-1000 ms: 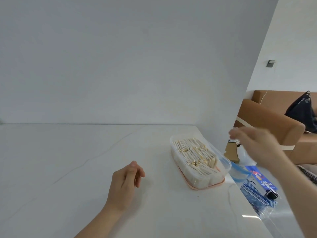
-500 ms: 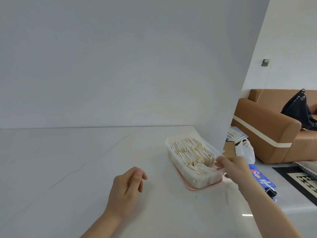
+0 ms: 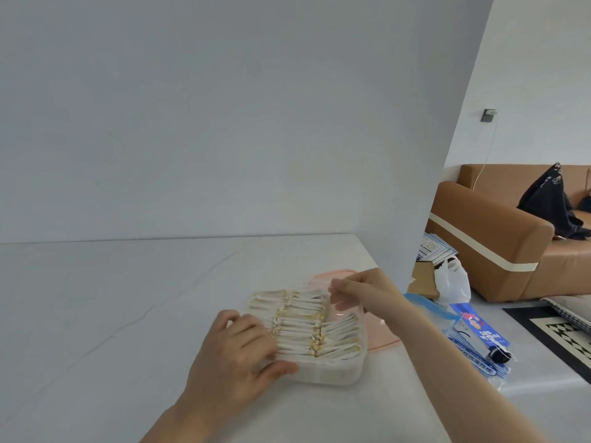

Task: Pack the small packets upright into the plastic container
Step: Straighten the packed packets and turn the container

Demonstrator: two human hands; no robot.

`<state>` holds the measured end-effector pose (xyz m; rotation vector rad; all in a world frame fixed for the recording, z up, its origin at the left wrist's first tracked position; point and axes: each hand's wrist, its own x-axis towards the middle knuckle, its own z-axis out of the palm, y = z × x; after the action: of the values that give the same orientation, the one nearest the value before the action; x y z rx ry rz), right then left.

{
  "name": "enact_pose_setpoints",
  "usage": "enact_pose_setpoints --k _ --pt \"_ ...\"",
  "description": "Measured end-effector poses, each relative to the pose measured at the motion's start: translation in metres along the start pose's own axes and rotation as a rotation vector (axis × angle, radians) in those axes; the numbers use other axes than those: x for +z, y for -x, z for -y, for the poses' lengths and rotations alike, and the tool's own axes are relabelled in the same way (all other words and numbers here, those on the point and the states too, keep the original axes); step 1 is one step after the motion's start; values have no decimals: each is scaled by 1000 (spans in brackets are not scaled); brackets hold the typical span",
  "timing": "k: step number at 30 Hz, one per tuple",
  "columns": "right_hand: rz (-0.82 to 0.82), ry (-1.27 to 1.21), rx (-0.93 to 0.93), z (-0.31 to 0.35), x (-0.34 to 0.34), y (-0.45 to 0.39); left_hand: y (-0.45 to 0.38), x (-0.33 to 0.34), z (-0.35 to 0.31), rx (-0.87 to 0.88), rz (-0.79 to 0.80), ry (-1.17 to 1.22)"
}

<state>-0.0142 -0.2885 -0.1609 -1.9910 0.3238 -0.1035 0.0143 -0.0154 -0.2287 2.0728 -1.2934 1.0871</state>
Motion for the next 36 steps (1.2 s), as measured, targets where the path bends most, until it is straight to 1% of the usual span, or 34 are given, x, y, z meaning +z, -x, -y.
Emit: enact_pose_setpoints --k 3,5,7,9,10,11,12,13,14,15,17,20,21,23,25,26,28,29,31,33,34,36 --pt "43 -7 22 -3 10 -4 2 6 1 18 63 -38" --pt "21 -47 7 -5 17 -5 3 8 1 -14 83 -25" --pt "-75 -124 -9 -10 19 -8 4 8 1 -64 63 -17" --pt "-255 -142 -16 -21 15 -11 3 6 2 -107 20 -25" --pt "-361 -54 -10 -28 10 -11 3 6 2 -116 8 -41" --pt "-450 110 16 -35 4 -9 3 6 3 -119 6 -66" --pt "-502 330 68 -43 -2 -6 3 7 5 -124 13 -98" --pt "-491 548 131 -52 -7 -1 5 7 6 -137 22 -127" --pt "-442 711 197 -59 -12 2 6 8 8 -153 24 -153" --pt "-386 822 253 -63 -15 6 7 9 11 -170 27 -171" --pt "-320 911 310 -65 -17 9 8 10 14 -187 39 -186" --pt "-309 849 313 -64 -19 4 9 11 18 -177 74 -178" --pt "-307 771 314 -63 -19 2 9 10 19 -179 85 -164" --pt "-327 472 285 -62 -21 -1 9 7 19 -208 103 -123" --pt "-357 120 225 -58 -25 1 7 2 14 -251 86 -45" --pt "-358 1 195 -56 -26 1 5 -1 12 -266 58 -3" --pt "-415 -116 140 -55 -25 1 3 -6 7 -300 -23 57" --pt "-491 -132 87 -54 -22 2 2 -8 6 -324 -66 82" --pt "-705 -92 -89 -52 -15 5 2 -10 6 -396 -143 146" --pt "-883 58 -354 -46 -2 10 3 -11 6 -508 -205 232" --pt "-916 148 -502 -42 5 12 2 -11 6 -571 -234 278" --pt "-840 332 -817 -38 20 13 0 -12 7 -685 -297 366"
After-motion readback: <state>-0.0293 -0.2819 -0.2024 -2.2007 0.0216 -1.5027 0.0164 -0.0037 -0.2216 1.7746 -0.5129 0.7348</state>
